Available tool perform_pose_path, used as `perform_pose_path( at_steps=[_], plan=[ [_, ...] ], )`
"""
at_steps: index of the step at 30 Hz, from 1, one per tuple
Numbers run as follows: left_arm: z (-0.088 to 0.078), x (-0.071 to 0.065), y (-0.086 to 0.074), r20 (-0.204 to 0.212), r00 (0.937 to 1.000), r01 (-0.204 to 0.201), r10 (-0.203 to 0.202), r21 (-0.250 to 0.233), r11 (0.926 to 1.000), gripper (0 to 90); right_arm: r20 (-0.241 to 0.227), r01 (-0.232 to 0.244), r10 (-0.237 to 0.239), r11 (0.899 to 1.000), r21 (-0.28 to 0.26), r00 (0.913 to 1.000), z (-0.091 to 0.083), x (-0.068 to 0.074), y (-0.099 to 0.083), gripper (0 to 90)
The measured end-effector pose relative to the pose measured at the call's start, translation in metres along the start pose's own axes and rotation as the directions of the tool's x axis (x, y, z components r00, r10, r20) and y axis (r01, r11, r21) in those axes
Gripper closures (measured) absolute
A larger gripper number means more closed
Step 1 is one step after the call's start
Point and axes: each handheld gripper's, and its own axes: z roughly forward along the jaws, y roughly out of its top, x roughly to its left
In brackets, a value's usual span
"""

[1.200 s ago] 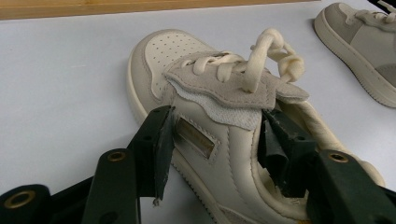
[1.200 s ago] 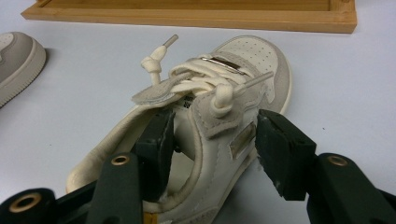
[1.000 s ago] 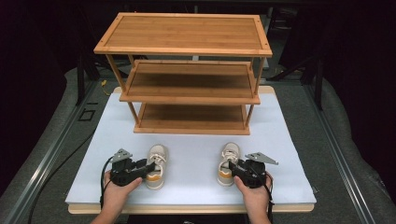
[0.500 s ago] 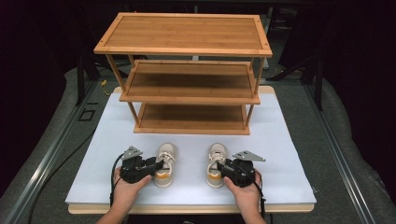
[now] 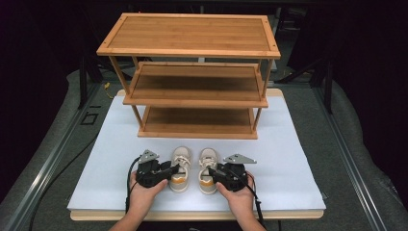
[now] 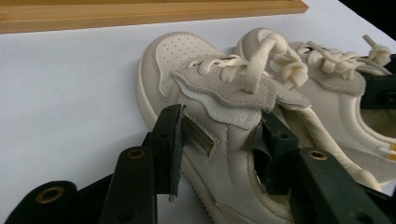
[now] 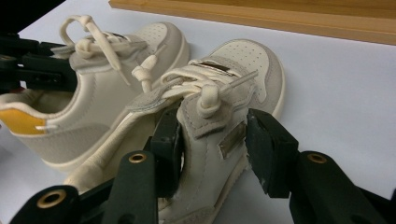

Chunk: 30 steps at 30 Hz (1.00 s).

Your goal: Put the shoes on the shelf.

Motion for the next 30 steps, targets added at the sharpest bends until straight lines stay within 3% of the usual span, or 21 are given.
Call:
perform_pose_path(
  at_steps=[13,24,30],
  plan=[
    [0.003,-0.005,0.000,0.000,1.0000,0.004,-0.004,-0.001,1.0000,56.6,0.010,-0.020,0.020,1.000,-0.016,0.9998,0.011,0.012,0.001,56.8],
    [0.010,-0.004,0.005,0.011,0.9995,0.030,-0.030,-0.010,0.9995,55.3,0.044,-0.061,0.062,0.998,-0.029,0.9971,0.016,0.012,0.005,55.7],
    [0.010,-0.002,0.003,0.028,0.9986,0.045,-0.044,-0.012,0.9989,51.7,0.023,-0.078,0.079,0.996,-0.036,0.9966,0.015,0.009,0.004,51.7]
  ],
)
